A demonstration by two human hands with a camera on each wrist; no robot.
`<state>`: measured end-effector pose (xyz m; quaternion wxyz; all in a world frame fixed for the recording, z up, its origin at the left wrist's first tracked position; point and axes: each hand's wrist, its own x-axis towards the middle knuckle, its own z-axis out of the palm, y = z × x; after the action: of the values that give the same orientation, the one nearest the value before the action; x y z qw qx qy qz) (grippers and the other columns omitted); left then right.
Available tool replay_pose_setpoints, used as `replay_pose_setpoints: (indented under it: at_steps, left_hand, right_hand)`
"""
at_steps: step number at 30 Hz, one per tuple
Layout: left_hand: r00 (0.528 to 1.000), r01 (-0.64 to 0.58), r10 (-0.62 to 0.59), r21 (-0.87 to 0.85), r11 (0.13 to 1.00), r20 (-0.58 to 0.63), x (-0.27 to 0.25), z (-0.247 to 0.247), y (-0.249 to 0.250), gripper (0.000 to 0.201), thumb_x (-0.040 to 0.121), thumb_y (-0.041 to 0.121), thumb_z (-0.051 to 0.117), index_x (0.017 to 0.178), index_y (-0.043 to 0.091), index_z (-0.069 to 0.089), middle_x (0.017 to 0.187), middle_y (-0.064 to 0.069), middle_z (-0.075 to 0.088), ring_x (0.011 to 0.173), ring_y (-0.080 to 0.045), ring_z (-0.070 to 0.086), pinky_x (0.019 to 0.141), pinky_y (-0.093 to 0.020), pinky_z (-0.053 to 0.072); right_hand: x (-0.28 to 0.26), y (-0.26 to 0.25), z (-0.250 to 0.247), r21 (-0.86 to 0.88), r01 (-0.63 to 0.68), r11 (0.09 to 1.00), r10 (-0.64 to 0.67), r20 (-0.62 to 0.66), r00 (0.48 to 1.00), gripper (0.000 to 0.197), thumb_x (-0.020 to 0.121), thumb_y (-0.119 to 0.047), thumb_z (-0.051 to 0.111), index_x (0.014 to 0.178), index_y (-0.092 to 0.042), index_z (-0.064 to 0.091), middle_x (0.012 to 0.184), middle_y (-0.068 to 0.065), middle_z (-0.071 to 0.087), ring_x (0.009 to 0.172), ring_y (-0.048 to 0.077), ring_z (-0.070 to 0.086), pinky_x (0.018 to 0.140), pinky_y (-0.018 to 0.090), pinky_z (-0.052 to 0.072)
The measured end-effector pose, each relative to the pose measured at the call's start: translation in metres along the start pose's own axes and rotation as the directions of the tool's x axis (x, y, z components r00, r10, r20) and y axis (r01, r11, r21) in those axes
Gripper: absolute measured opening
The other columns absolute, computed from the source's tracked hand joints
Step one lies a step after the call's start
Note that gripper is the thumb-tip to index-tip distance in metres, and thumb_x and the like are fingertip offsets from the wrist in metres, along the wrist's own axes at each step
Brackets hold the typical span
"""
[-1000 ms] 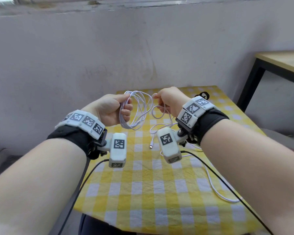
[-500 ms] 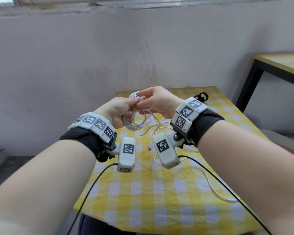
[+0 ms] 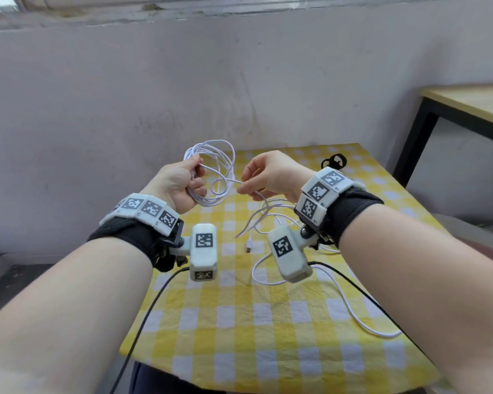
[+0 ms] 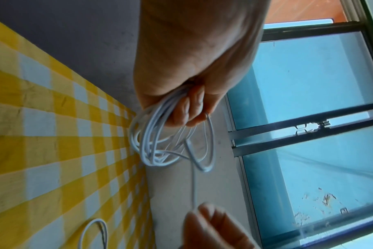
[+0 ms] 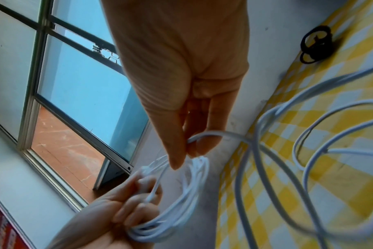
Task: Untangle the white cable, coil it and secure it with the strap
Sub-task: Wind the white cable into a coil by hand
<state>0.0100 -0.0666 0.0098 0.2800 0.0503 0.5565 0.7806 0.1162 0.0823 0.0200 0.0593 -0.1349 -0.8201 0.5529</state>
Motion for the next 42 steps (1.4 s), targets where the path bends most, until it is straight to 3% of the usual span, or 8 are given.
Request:
replay_pose_setpoints:
  at_steps: [12, 16, 18, 22, 26, 30, 36, 42]
  left_hand:
    - [1.000, -0.006, 0.008, -0.169, 0.986, 0.010, 0.006, -0.022, 0.007, 0.033, 0.101, 0.029, 0.036, 0.070, 0.019, 0.044, 0.054, 0.004, 0.048, 0.036, -0.008, 0.034, 0.036, -0.014, 0.026]
    - [0.995, 0.064, -0.049, -0.171, 0.983, 0.090, 0.001, -0.018, 0.005, 0.036, 0.101, 0.036, 0.034, 0.068, 0.022, 0.042, 0.049, 0.009, 0.045, 0.046, -0.009, 0.048, 0.053, -0.018, 0.040]
    - [0.987, 0.119, -0.095, -0.190, 0.975, 0.130, -0.004, -0.013, 0.003, 0.037, 0.100, 0.037, 0.036, 0.067, 0.022, 0.043, 0.045, 0.010, 0.039, 0.044, -0.008, 0.049, 0.063, -0.022, 0.043]
    - [0.925, 0.245, -0.185, -0.150, 0.958, 0.331, -0.015, -0.004, 0.001, 0.035, 0.096, 0.039, 0.036, 0.067, 0.021, 0.044, 0.047, 0.008, 0.021, 0.035, -0.004, 0.020, 0.039, -0.012, 0.030]
    - [0.848, 0.263, -0.217, -0.029, 0.964, 0.483, -0.027, 0.004, -0.002, 0.034, 0.087, 0.040, 0.041, 0.061, 0.019, 0.051, 0.057, 0.010, 0.010, 0.042, -0.004, 0.007, 0.031, -0.013, 0.022]
    - [0.856, 0.264, -0.240, 0.013, 0.965, 0.458, -0.029, 0.004, 0.000, 0.040, 0.092, 0.047, 0.034, 0.066, 0.019, 0.046, 0.051, 0.009, 0.011, 0.041, -0.005, 0.006, 0.031, -0.013, 0.020]
    - [0.856, 0.239, -0.273, 0.131, 0.962, 0.439, -0.032, 0.009, -0.002, 0.052, 0.094, 0.055, 0.029, 0.062, 0.018, 0.046, 0.039, 0.009, 0.027, 0.031, -0.006, 0.015, 0.036, -0.017, 0.029]
    - [0.881, 0.157, -0.206, 0.147, 0.977, 0.427, -0.034, 0.015, -0.002, 0.056, 0.096, 0.052, 0.028, 0.055, 0.019, 0.046, 0.039, 0.009, 0.024, 0.029, -0.005, 0.019, 0.036, -0.017, 0.023]
  right_hand:
    - [-0.006, 0.014, -0.011, -0.450, -0.045, 0.892, 0.142, 0.184, 0.973, 0.012, 0.083, -0.002, 0.066, 0.095, -0.001, 0.069, 0.075, 0.008, 0.068, 0.065, 0.017, 0.067, 0.071, 0.026, 0.059]
    - [-0.007, 0.013, -0.007, -0.439, -0.069, 0.896, 0.207, 0.275, 0.939, 0.020, 0.090, -0.017, 0.062, 0.103, -0.004, 0.068, 0.084, 0.005, 0.070, 0.069, 0.011, 0.065, 0.079, 0.028, 0.058]
    - [-0.004, 0.013, -0.004, -0.341, -0.102, 0.934, 0.178, 0.201, 0.963, 0.045, 0.090, -0.044, 0.056, 0.112, -0.005, 0.063, 0.100, 0.006, 0.069, 0.085, 0.013, 0.067, 0.087, 0.034, 0.056]
    - [0.004, 0.009, 0.003, -0.034, -0.170, 0.985, 0.171, 0.008, 0.985, 0.084, 0.076, -0.070, 0.055, 0.131, -0.007, 0.044, 0.114, 0.006, 0.056, 0.097, 0.019, 0.063, 0.085, 0.040, 0.057]
    - [0.006, 0.006, 0.006, 0.240, -0.184, 0.953, 0.179, 0.043, 0.983, 0.047, 0.087, -0.045, 0.061, 0.112, -0.006, 0.053, 0.093, 0.009, 0.059, 0.080, 0.023, 0.061, 0.083, 0.042, 0.056]
    - [0.000, 0.001, -0.005, 0.571, -0.142, 0.809, 0.088, 0.120, 0.989, 0.019, 0.097, -0.022, 0.052, 0.091, -0.005, 0.056, 0.041, -0.006, 0.039, 0.039, 0.007, 0.047, 0.054, 0.026, 0.055]
    - [0.000, -0.005, -0.012, 0.639, -0.190, 0.746, 0.144, 0.123, 0.982, 0.042, 0.097, -0.037, 0.048, 0.063, -0.014, 0.040, 0.039, -0.009, 0.019, 0.029, 0.006, 0.018, 0.034, 0.014, 0.023]
    - [0.004, -0.004, -0.011, 0.600, -0.073, 0.797, 0.103, -0.016, 0.995, 0.037, 0.096, -0.035, 0.051, 0.066, -0.015, 0.043, 0.044, -0.007, 0.025, 0.033, 0.007, 0.024, 0.035, 0.016, 0.030]
